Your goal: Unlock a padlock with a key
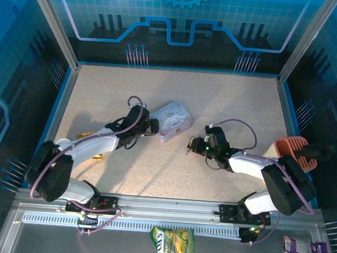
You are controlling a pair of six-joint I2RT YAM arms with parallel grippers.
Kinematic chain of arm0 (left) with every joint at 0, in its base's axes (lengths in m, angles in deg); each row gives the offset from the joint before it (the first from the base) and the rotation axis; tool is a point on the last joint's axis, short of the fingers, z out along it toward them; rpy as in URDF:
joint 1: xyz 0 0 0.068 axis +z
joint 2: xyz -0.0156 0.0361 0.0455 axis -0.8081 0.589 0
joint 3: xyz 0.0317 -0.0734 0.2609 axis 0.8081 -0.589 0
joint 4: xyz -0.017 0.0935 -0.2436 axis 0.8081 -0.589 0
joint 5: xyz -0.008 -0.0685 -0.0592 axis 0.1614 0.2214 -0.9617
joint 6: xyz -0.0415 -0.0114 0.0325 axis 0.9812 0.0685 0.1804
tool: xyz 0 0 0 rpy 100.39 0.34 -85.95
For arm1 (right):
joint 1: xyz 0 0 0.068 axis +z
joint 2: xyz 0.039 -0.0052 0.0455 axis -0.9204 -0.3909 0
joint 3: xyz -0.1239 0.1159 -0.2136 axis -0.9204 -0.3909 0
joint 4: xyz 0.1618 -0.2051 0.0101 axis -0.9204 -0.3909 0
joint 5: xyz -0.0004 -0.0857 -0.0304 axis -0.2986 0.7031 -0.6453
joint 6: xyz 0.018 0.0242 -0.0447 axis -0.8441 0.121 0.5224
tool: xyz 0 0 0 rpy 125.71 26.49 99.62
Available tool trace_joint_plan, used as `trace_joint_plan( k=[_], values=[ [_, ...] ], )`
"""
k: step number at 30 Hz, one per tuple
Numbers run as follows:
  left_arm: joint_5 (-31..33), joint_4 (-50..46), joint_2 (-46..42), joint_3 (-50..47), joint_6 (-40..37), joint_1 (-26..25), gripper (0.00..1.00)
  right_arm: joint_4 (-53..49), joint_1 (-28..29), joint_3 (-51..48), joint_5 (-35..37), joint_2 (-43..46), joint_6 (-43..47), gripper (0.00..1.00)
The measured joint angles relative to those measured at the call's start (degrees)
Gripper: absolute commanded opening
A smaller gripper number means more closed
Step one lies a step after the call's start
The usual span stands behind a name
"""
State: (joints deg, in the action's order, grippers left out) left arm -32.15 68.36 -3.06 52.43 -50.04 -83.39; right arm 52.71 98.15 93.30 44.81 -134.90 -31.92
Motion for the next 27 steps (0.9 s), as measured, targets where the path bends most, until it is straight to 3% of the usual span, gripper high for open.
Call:
trace_joint_plan(
  k=[8, 9, 10, 15, 18, 22, 27],
  values=[
    [6.6, 1.2, -9.9, -4.2, -4.6, 3.1, 0.94, -14.8, -1.4, 3.1, 1.4, 6.8, 10.3, 0.64],
    [8.4, 1.5, -10.4, -4.2, -5.4, 3.4, 0.95, -16.9, -1.7, 4.4, 2.0, 7.8, 11.9, 0.77],
    [10.4, 1.9, -10.8, -4.2, -6.4, 3.7, 0.95, -18.9, -2.1, 5.8, 2.8, 9.0, 13.7, 1.00],
    [19.2, 11.0, -11.2, -7.9, -15.5, 6.2, 0.97, -22.9, -3.8, 11.8, 7.9, 13.5, 24.8, 1.00],
    [20.5, 17.5, -9.8, -11.9, -21.7, 9.9, 0.97, -18.6, -4.5, 11.5, 12.6, 14.3, 34.2, 1.00],
    [17.3, 24.6, -3.6, -13.0, -27.0, 16.7, 0.98, -5.1, -6.5, 4.5, 17.5, 11.8, 46.9, 1.00],
    [9.3, 37.9, 3.8, -18.8, -32.2, 18.6, 0.99, 5.6, -13.5, -0.1, 17.9, 1.8, 53.8, 1.00]
  ],
)
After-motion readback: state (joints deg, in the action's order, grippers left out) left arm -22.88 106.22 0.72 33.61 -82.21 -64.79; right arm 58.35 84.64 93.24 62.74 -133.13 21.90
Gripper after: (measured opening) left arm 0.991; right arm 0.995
